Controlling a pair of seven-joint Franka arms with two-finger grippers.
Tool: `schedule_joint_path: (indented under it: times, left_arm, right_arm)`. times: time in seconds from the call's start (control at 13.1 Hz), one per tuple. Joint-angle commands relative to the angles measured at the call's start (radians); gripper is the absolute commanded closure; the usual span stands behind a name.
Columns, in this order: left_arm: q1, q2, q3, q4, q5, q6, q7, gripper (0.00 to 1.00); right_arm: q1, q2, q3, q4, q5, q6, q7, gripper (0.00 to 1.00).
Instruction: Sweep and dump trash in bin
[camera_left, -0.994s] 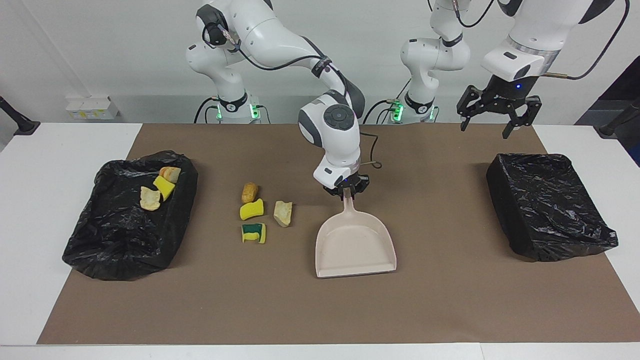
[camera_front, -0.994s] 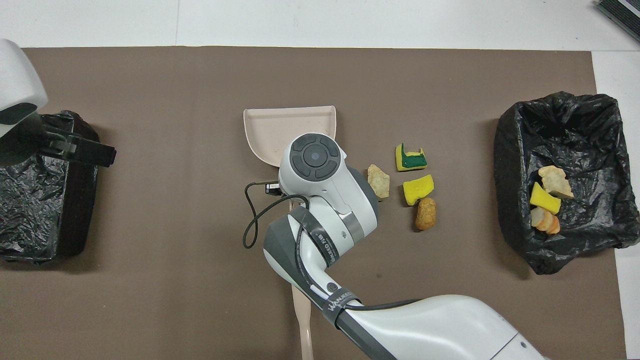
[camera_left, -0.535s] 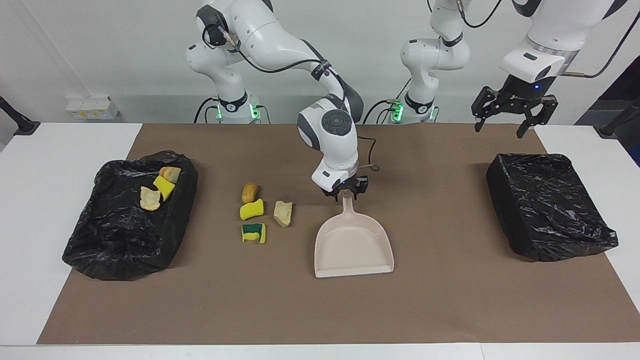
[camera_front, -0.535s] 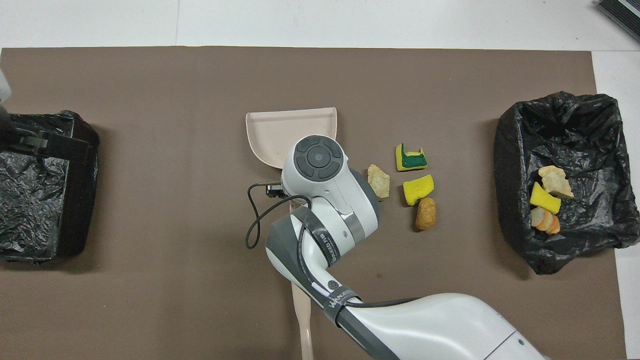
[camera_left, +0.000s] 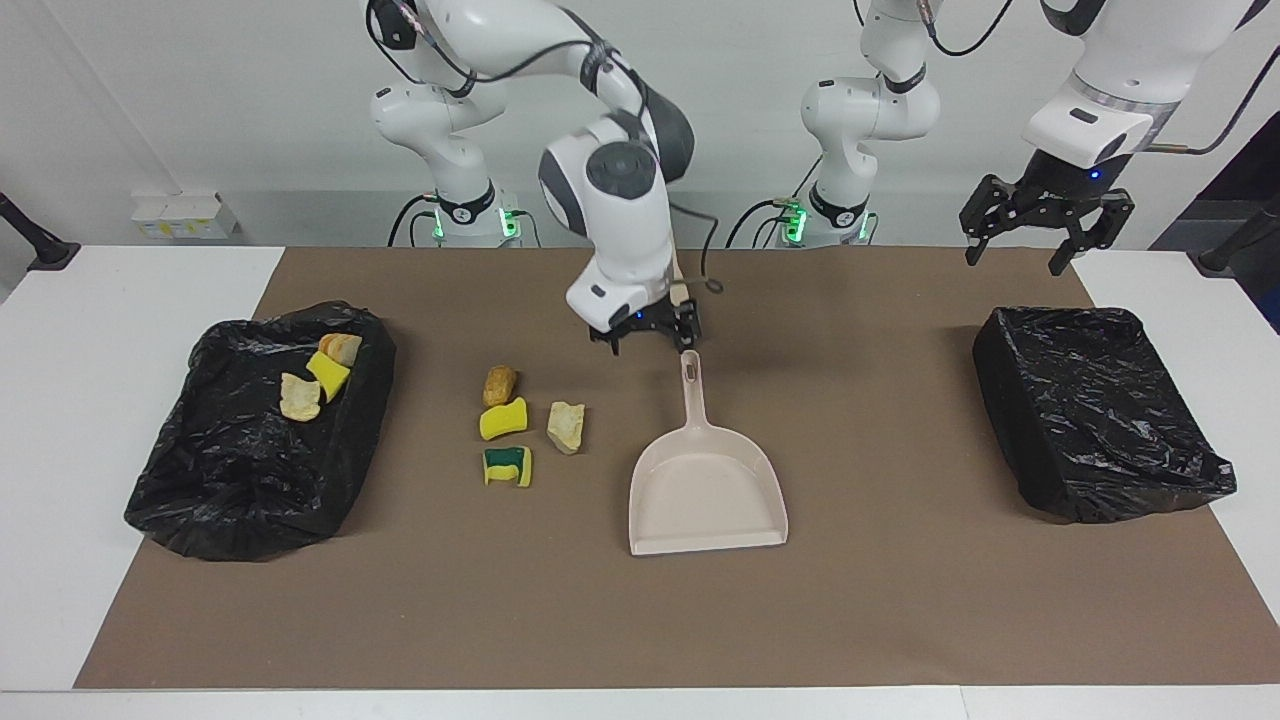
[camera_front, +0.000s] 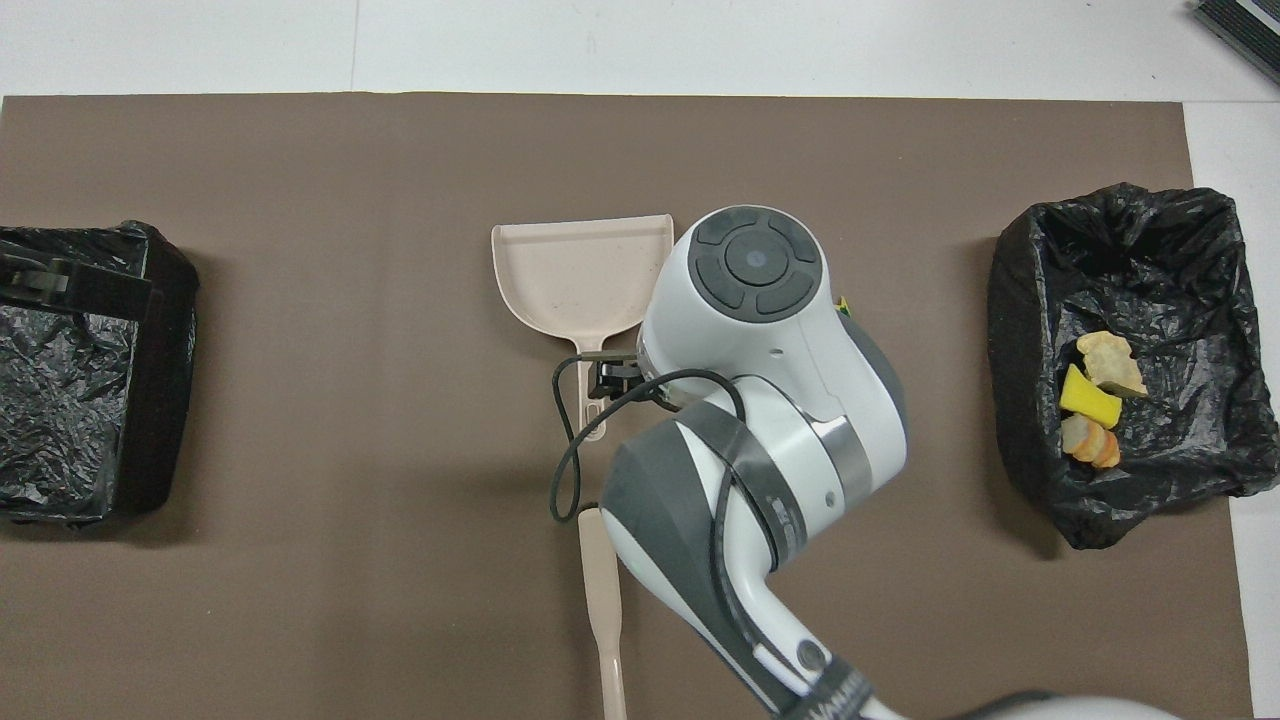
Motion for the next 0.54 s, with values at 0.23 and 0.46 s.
schedule_joint_path:
  times: [0.23,0.46]
  left_arm:
    - [-0.073,0.016,-0.018,-0.031,0.009,0.091,-0.033,0.0]
    - [-0.185,0.028,-0.02,-0.144,0.009,0.243,-0.14,0.0]
  right_arm:
    - [0.142,-0.339,0.005,-0.496,0.149,0.122,0.002,0.0]
    - [0.258,-0.356,0.005,-0.614,0.16,0.196,0.038,0.0]
